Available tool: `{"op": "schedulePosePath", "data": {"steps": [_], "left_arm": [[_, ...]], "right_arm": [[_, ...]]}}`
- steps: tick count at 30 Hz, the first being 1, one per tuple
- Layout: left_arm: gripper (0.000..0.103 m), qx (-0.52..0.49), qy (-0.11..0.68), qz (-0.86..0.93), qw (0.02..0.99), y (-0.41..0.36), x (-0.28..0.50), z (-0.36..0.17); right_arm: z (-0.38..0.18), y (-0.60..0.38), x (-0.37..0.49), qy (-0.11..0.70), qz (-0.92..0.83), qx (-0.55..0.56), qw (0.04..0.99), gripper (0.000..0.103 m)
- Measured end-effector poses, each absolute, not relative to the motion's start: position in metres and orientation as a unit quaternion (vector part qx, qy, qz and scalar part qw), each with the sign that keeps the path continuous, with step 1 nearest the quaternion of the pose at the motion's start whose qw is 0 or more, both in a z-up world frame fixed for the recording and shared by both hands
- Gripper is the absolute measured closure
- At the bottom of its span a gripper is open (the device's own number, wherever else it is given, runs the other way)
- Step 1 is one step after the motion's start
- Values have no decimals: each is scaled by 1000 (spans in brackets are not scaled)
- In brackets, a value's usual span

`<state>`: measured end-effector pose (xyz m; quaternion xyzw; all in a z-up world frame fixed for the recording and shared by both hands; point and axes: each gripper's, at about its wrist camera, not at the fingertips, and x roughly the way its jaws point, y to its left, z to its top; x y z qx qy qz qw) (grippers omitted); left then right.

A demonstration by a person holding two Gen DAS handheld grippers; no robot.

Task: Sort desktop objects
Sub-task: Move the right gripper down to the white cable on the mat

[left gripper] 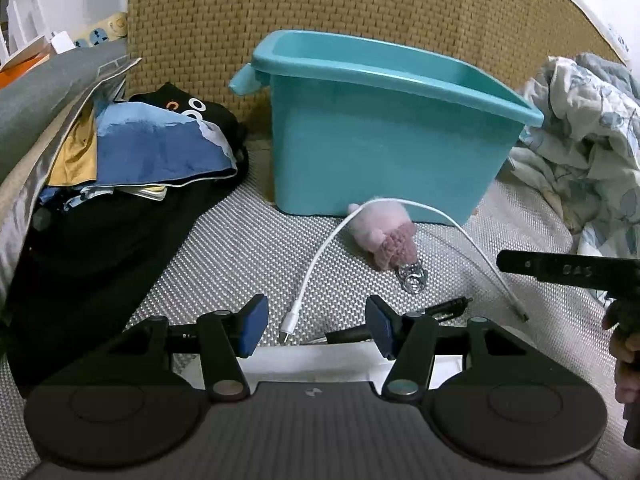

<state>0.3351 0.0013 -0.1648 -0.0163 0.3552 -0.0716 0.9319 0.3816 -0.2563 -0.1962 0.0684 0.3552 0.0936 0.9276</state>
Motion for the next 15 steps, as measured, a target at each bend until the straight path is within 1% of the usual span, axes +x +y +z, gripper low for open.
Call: {"op": "schedulePosePath", "data": {"steps": [2,5,6,11,13,15], "left_arm": [[45,-14,356,-77,931,-1,335,-165],[45,-9,358,-79,930,-3,334,-166],[45,-8,359,-79,930,-4,334,-167],[45,-9,360,-79,930,-4,335,-168],[45,-10,360,-79,929,-4,335,-168],[45,-9,361,-79,929,-4,335,-168]], "right_arm": [[-201,-253,383,360,98,57,926,61],[-204,-246,383,358,103,43,927,62],[-204,-244,384,358,104,35,927,66],[-205,-239,385,357,107,23,928,66],[-205,-238,385,358,107,16,927,73],[-206,-235,385,360,108,7,926,74]]}}
